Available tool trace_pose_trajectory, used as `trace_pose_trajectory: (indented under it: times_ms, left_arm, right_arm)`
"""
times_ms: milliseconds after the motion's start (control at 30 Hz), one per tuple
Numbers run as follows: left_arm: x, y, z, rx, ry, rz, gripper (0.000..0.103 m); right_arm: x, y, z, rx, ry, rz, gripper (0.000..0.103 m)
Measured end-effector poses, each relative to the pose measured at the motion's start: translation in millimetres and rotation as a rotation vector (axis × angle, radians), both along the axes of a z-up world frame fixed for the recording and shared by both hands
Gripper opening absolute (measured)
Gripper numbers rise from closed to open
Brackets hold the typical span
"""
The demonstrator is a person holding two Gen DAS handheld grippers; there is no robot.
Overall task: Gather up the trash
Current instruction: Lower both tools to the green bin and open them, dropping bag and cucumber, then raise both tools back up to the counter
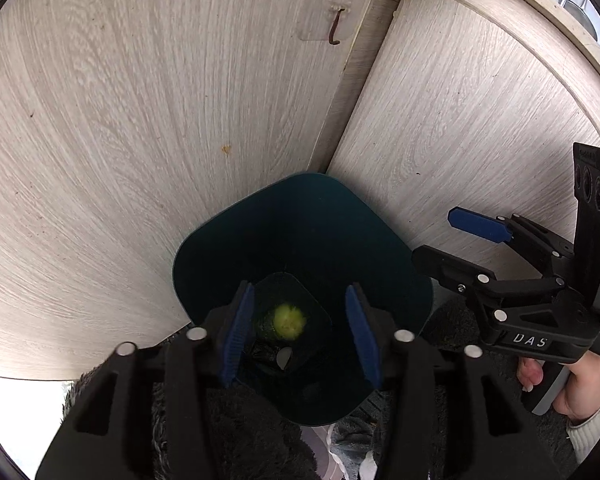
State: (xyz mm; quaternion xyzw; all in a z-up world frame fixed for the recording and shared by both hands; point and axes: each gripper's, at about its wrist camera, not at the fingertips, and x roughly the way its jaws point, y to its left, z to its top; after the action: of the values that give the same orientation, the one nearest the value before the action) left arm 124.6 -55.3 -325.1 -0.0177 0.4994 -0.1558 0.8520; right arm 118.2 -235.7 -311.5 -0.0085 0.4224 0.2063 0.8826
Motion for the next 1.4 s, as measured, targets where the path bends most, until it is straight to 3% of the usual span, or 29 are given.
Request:
trace_pose_trajectory:
  times_ms: [600, 867, 1067, 1267, 1400]
  left_arm:
    - [-8, 8, 4, 0.004, -0.007, 0.007, 0.064]
    - [-28, 22, 45, -0.032, -0.149, 0.050, 0.064]
    - [-46, 35, 106, -0.034, -0.302, 0.091, 0.064]
    - [-56, 54, 178, -0.027, -0.442, 0.124, 0.064]
    - [-54, 69, 214, -0.025, -0.486, 0.158, 0.064]
  right_arm:
    - [5, 7, -9, -0.005, 0.022, 0.026, 0.075]
    - [-10, 11, 19, -0.043, -0.027, 0.063, 0.075]
    - [-24, 4, 72, 0.000, -0.116, 0.069, 0.075]
    - [-32, 10, 157, 0.072, -0.272, 0.112, 0.074]
    - [-18, 18, 210, 0.143, -0.336, 0.150, 0.052]
